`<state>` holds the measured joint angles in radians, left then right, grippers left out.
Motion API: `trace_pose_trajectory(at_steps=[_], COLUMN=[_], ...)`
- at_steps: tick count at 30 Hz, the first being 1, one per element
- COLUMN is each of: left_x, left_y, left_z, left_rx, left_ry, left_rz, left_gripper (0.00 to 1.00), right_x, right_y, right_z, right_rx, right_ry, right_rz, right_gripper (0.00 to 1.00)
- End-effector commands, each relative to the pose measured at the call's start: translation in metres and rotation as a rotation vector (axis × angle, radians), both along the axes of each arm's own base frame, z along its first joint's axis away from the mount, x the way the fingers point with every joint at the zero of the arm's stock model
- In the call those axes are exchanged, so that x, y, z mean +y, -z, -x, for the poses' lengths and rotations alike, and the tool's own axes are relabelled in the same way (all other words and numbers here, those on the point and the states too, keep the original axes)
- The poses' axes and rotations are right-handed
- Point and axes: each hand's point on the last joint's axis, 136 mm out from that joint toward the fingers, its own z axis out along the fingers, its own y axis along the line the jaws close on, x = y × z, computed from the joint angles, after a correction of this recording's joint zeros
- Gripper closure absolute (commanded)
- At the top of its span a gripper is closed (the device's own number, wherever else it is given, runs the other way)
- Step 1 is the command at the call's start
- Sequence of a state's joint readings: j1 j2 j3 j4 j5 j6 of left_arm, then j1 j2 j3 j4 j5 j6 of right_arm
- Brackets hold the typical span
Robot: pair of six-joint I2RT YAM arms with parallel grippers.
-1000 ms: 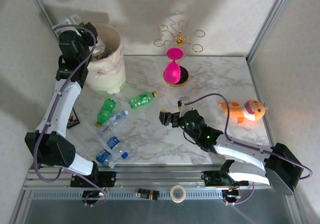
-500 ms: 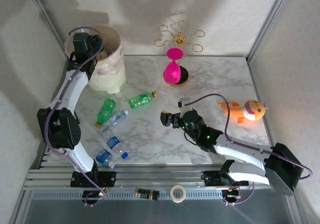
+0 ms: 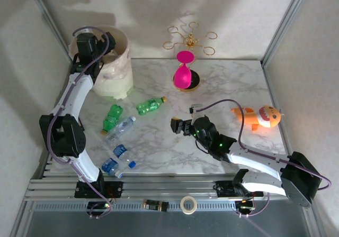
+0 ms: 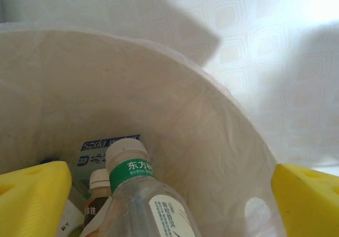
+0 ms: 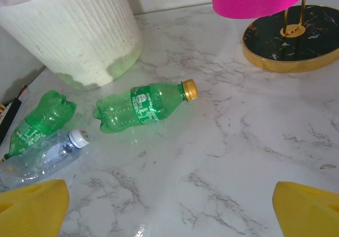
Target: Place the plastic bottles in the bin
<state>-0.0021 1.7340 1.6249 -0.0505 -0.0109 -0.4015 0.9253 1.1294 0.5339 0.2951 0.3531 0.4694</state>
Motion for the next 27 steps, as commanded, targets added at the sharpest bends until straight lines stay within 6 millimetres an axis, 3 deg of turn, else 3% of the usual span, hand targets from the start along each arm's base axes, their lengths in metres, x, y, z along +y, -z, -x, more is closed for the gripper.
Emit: trace_pose_trajectory(at_steps=[1, 9, 14, 20, 23, 27], left_x=[-0.004, -0.023, -0.052, -0.103, -0.13, -0.162], left_y=[-0.054, -0.099, -0.101, -0.065, -0.035, 0.02], left_z=[0.023, 0.075, 0.117, 0.164, 0.182, 0.193], left_rx=[-0.127, -0.273, -0.343, -0.336, -0.286, -0.157], left_ry=[0.023, 0.079, 0.163, 0.329, 0.428, 0.532], left_rz=[0.041, 0.088, 0.139, 0.177, 0.183, 0.154], left_gripper=[0.01, 0.0, 0.0, 0.0, 0.0, 0.0], right_x=[-0.007, -0.002, -0.002, -0.009, -0.014, -0.013], right_y=[-0.004, 0.003, 0.009, 0.006, 0.003, 0.005], right_z=[-0.009, -0.015, -0.024, -0.037, -0.043, -0.049], right_rx=[-0.012, 0.001, 0.026, 0.025, 0.031, 0.063], right_ry=[0.066, 0.08, 0.127, 0.182, 0.198, 0.15], right_rz=[-0.028, -0.035, -0.047, -0.065, -0.074, -0.094], right_gripper=[0.01, 0.01, 0.01, 0.01, 0.01, 0.01])
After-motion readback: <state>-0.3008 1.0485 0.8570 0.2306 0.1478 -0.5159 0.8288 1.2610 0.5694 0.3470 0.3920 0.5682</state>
